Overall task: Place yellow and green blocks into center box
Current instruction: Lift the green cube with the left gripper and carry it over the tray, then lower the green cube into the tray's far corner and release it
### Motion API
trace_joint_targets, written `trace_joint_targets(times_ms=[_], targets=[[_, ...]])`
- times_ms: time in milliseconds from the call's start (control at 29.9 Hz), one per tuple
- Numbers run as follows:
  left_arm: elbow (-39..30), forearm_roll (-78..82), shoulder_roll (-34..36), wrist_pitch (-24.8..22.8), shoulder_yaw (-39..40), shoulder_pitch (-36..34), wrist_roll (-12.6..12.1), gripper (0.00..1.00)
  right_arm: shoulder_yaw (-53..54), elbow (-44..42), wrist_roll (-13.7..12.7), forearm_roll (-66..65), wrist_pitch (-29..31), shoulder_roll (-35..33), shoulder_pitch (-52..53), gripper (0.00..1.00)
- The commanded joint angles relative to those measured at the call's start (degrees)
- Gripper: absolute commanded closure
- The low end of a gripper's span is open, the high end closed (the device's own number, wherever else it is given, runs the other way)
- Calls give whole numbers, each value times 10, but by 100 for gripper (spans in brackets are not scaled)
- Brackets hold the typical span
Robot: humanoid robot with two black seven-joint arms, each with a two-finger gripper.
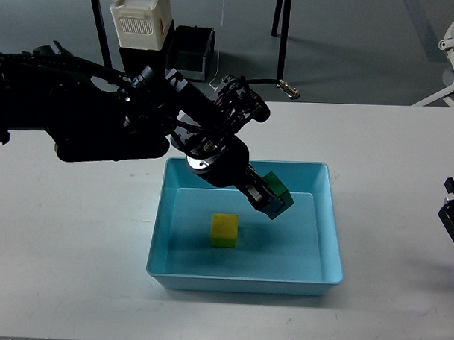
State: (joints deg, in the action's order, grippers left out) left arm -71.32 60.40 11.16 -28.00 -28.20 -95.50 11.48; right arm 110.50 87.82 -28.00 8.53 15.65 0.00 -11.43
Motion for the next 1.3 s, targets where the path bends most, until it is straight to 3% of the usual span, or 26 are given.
trace_joint_targets(times_ms=[0, 368, 435, 535, 702, 970, 1271], targets=[[22, -1, -31, 0, -12, 16, -1, 97, 1, 0, 0, 1, 0, 0, 0, 0], [79, -1, -67, 0, -17, 66, -1, 88, 1, -1, 0, 0, 0, 0, 1, 0], [86, -1, -68, 0, -16, 68, 0, 83, 1, -1, 0, 0, 0, 0, 1, 0], [94, -5, -80, 0, -16, 71, 0, 66, 1, -1, 0, 1, 0, 0, 1, 0], [132, -36, -102, 0, -16, 84, 4, 55, 1, -1, 0, 0, 0, 0, 1, 0], [138, -46, -107, 0, -15, 88, 40, 27, 1, -1, 0, 1, 0, 0, 1, 0], [139, -46, -101, 0, -14, 87, 45, 20, 0, 0, 0, 0, 0, 0, 1, 0]])
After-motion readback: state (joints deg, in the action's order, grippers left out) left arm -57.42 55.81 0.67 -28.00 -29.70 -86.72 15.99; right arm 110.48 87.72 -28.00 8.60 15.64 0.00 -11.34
